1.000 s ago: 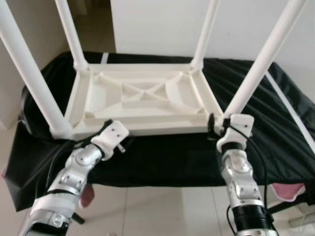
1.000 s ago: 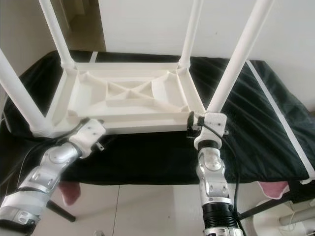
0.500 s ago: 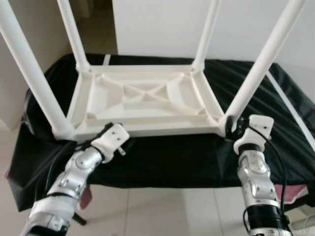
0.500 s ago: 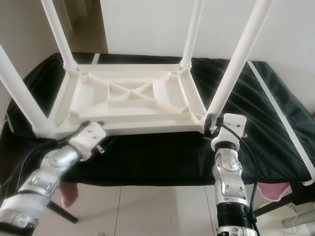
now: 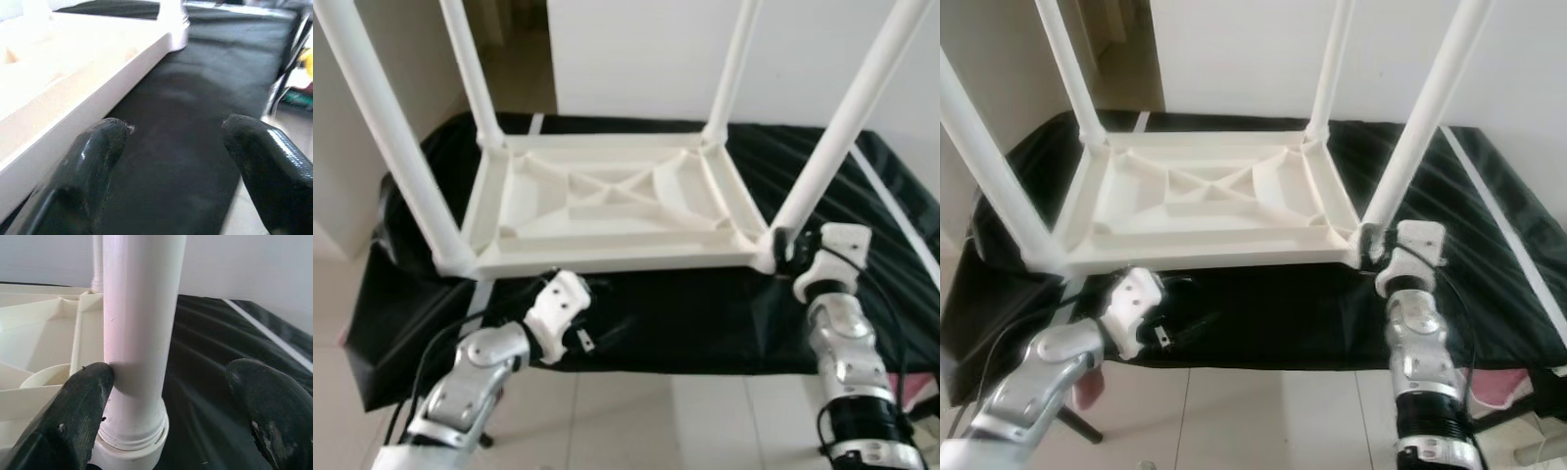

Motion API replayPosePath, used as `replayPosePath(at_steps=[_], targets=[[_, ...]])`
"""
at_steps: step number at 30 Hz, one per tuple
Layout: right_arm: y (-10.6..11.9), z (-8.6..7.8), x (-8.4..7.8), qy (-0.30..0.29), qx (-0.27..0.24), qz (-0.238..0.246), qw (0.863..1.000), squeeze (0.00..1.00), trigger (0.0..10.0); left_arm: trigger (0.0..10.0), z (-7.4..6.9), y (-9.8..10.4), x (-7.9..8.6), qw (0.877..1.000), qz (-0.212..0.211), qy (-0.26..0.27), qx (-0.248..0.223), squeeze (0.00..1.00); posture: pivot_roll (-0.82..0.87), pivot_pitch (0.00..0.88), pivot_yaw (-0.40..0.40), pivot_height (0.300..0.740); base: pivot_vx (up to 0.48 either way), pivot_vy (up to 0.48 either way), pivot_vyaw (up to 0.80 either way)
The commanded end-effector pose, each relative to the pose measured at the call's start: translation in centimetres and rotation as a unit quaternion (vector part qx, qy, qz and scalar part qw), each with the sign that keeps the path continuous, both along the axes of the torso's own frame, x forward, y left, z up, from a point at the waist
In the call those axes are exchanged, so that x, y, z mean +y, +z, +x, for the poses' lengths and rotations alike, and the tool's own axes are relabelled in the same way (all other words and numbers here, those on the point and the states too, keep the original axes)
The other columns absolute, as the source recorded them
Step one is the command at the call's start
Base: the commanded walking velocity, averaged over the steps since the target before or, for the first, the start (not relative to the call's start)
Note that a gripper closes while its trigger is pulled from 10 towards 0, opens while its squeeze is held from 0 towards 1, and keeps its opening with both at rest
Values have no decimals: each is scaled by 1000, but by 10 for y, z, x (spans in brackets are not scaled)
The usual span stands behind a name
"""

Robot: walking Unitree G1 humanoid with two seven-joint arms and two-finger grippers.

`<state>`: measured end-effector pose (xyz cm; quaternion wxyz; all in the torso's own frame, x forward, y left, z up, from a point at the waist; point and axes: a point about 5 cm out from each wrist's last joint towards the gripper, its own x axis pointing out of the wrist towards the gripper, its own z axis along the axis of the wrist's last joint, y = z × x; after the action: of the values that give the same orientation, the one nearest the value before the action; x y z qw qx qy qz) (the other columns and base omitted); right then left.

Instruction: Building children table

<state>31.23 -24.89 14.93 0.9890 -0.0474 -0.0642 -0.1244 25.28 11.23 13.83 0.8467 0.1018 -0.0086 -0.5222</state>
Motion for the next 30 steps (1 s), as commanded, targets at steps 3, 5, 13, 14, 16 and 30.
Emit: replayPosePath(at_steps=[3, 5, 13, 14, 16, 30], targets=[[2, -2, -13, -29, -7, 0, 1000, 0, 10000, 10000, -7, 0, 1, 999, -5, -22, 24, 0, 80, 6, -41, 740, 0, 0, 0], [3, -2, -20, -43, -9, -2, 999, 0, 10000, 10000, -11, 0, 15, 999, 2, -16, 42, 0, 86, 7, -42, 740, 0, 0, 0], [5, 0, -49, -115, 2, -11, 993, 0, 10000, 10000, -2, -1, 84, 993, 42, 76, 82, 0, 96, 14, -40, 740, 0, 0, 0], [5, 0, -49, -115, 2, -11, 993, 0, 10000, 10000, -2, -1, 84, 993, 42, 76, 82, 0, 96, 14, -40, 740, 0, 0, 0], [6, 1, -53, -122, 3, -9, 993, 0, 10000, 10000, -1, 0, 91, 991, 40, 90, 86, 0, 95, 14, -39, 740, 0, 0, 0], [-12, -10, -33, -116, 12, 7, 993, 0, 10000, 10000, 5, 20, 184, 961, 66, 262, 64, 0, 79, 37, -49, 740, 0, 0, 0]])
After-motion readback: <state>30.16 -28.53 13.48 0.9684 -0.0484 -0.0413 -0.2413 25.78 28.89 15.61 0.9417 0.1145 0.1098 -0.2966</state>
